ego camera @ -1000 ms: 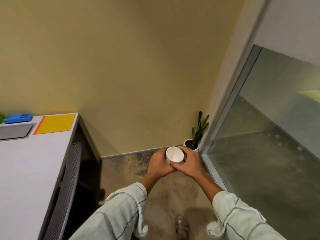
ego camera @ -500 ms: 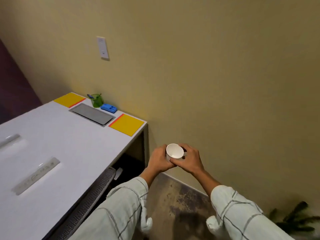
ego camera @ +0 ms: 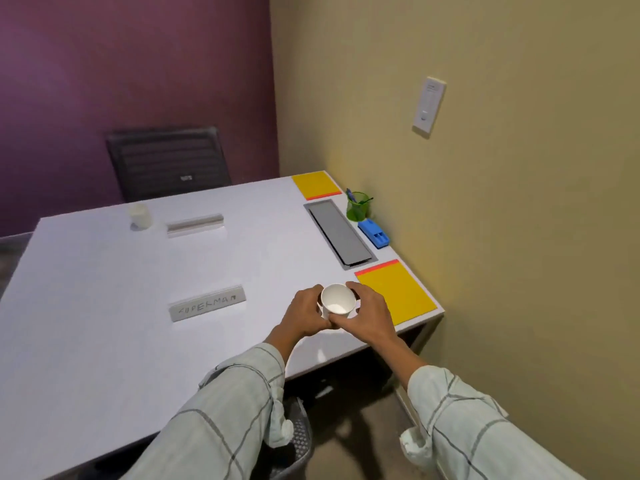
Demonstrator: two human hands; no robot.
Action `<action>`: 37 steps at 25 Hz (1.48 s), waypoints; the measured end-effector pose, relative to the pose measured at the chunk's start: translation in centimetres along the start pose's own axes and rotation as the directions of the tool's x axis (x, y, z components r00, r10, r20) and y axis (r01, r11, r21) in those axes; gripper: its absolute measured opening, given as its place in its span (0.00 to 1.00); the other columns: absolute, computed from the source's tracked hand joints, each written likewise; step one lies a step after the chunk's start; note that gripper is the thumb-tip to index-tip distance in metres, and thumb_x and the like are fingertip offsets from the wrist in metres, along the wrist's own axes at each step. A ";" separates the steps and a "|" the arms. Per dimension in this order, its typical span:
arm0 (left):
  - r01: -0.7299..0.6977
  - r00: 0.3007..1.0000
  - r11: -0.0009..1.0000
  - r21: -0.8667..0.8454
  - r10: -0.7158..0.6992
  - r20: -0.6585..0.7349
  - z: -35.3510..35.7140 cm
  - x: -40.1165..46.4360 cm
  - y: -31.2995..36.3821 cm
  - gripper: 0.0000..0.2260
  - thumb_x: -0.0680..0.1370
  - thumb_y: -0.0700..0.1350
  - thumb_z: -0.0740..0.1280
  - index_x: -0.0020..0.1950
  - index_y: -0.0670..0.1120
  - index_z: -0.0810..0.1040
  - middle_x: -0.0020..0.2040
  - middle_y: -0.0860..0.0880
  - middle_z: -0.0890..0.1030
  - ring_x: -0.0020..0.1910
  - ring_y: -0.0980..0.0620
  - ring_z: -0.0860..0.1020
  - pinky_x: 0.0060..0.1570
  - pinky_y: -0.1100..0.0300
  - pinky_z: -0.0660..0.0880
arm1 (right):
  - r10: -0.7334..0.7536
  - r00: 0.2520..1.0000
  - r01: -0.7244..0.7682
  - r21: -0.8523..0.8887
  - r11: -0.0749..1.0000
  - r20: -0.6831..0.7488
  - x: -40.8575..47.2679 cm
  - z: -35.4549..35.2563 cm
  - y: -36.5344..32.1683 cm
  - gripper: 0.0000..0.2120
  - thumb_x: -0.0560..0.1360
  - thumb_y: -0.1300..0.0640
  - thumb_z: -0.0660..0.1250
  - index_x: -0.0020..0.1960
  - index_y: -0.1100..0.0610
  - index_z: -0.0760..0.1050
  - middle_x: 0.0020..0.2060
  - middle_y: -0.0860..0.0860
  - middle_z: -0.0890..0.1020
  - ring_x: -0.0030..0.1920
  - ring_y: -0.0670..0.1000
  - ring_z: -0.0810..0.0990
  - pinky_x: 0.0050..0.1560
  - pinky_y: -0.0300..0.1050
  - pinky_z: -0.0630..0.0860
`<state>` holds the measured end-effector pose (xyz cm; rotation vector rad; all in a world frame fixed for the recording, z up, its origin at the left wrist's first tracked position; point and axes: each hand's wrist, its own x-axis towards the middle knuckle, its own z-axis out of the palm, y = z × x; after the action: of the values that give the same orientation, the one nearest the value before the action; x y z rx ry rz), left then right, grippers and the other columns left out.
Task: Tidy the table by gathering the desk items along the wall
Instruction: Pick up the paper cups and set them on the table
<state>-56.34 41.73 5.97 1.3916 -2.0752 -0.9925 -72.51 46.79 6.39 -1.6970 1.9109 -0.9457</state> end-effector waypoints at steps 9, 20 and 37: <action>0.361 0.887 0.883 -0.299 -0.424 -0.182 -3.5 3.1 -11.0 0.22 0.66 0.38 0.76 0.58 0.43 0.76 0.52 0.48 0.81 0.47 0.49 0.82 0.40 0.63 0.80 | -0.179 0.895 0.182 0.031 0.983 0.408 11.5 11.6 -1.4 0.41 0.65 0.48 0.78 0.73 0.57 0.67 0.65 0.53 0.76 0.64 0.55 0.76 0.61 0.51 0.76; 0.511 0.729 0.765 -0.391 -0.627 -0.275 -1.6 6.6 -16.4 0.22 0.65 0.36 0.76 0.57 0.38 0.76 0.47 0.47 0.80 0.43 0.50 0.80 0.44 0.55 0.80 | -0.221 0.776 0.222 0.073 0.972 0.590 18.1 19.2 -0.1 0.38 0.63 0.53 0.82 0.67 0.66 0.72 0.59 0.59 0.77 0.60 0.58 0.77 0.55 0.57 0.77; 0.607 0.731 0.763 -0.222 -0.645 -0.221 -2.2 5.8 -17.2 0.22 0.66 0.41 0.78 0.57 0.41 0.74 0.49 0.46 0.80 0.46 0.44 0.81 0.48 0.52 0.80 | -0.203 0.677 0.288 -0.002 0.957 0.707 18.5 20.8 -0.1 0.43 0.63 0.46 0.79 0.72 0.58 0.66 0.65 0.52 0.73 0.65 0.55 0.74 0.57 0.53 0.77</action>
<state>-46.83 31.69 -5.98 2.0872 -1.2968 -1.0672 -61.11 24.29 -5.39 -2.0265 1.2486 -0.1763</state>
